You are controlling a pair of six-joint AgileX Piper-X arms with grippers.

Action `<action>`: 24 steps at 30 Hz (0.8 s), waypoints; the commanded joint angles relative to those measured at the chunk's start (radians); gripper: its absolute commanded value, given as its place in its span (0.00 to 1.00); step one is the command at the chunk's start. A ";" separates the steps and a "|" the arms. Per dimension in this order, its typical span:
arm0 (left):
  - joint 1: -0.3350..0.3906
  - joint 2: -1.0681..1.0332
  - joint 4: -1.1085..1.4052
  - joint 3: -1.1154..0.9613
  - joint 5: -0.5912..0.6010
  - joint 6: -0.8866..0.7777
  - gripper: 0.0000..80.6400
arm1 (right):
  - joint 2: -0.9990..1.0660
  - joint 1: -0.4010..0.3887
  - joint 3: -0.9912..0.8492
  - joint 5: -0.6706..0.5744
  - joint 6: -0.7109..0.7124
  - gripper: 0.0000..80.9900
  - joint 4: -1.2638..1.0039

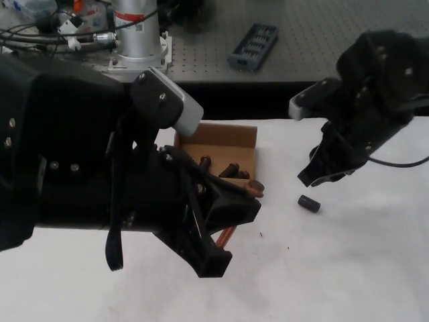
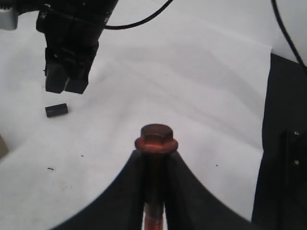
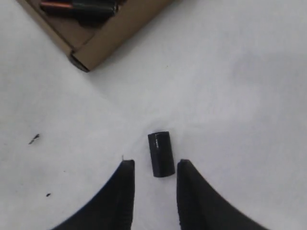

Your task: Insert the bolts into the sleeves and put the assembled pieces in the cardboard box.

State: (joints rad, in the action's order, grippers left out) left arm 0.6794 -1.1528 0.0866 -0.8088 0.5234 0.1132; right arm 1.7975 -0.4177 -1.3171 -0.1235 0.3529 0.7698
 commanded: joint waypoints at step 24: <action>-0.009 0.011 -0.057 -0.003 0.004 -0.009 0.01 | 0.238 -0.021 -0.113 0.084 0.097 0.29 0.026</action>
State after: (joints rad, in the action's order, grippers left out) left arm 0.6721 -1.1528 0.0304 -0.8088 0.5205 0.1132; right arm 2.0269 -0.4294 -1.4188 -0.0284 0.4418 0.8018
